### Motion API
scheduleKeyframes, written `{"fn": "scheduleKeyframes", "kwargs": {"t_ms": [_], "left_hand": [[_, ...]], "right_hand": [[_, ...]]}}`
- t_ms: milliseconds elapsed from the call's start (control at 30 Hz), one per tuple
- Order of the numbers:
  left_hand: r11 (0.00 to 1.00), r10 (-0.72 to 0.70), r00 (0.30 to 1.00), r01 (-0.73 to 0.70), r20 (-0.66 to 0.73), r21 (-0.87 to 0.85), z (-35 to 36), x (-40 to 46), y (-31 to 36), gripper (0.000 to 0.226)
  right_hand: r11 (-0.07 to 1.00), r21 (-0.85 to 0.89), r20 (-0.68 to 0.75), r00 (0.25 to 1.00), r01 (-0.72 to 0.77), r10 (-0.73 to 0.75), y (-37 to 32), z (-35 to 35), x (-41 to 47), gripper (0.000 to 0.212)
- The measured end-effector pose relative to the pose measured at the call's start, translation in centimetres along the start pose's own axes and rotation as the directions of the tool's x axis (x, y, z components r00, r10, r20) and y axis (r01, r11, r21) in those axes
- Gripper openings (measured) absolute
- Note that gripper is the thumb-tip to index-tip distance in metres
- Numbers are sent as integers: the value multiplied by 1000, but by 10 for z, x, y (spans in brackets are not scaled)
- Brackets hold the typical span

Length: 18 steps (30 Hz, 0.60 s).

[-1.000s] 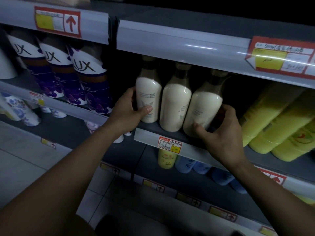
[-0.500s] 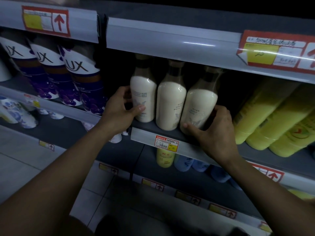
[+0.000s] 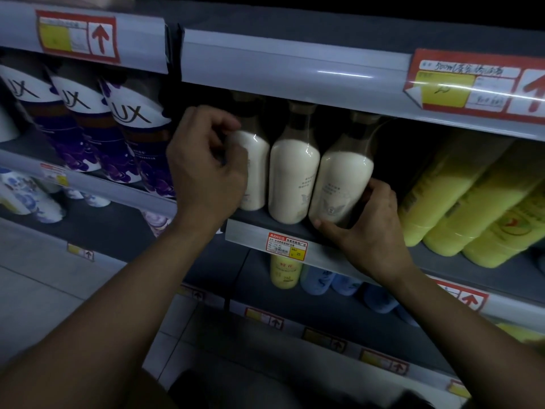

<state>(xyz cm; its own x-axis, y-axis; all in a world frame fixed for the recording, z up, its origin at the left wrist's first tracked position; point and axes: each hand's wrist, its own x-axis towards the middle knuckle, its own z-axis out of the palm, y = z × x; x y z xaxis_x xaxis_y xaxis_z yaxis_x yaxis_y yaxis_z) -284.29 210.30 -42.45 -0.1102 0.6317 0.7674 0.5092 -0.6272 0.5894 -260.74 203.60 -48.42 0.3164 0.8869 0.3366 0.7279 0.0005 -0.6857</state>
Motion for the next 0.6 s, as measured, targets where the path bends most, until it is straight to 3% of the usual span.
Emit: {"fn": "scheduleKeyframes", "kwargs": {"t_ms": [67, 200, 367, 533, 600], "left_hand": [[999, 41, 998, -41, 46, 4, 5, 9, 13, 2], [997, -25, 991, 15, 134, 81, 28, 21, 30, 39], [949, -200, 975, 167, 101, 268, 51, 26, 47, 51], [943, -278, 957, 255, 81, 215, 54, 26, 45, 45], [961, -248, 959, 225, 139, 161, 52, 28, 38, 43]], "right_hand": [[1000, 8, 2, 1000, 14, -14, 1, -1, -2, 99], [999, 14, -13, 999, 34, -34, 2, -3, -3, 97], [1000, 17, -27, 1000, 16, -16, 3, -6, -3, 97], [1000, 24, -5, 1000, 8, -8, 3, -9, -4, 89], [1000, 24, -8, 1000, 7, -7, 2, -9, -4, 86]]}}
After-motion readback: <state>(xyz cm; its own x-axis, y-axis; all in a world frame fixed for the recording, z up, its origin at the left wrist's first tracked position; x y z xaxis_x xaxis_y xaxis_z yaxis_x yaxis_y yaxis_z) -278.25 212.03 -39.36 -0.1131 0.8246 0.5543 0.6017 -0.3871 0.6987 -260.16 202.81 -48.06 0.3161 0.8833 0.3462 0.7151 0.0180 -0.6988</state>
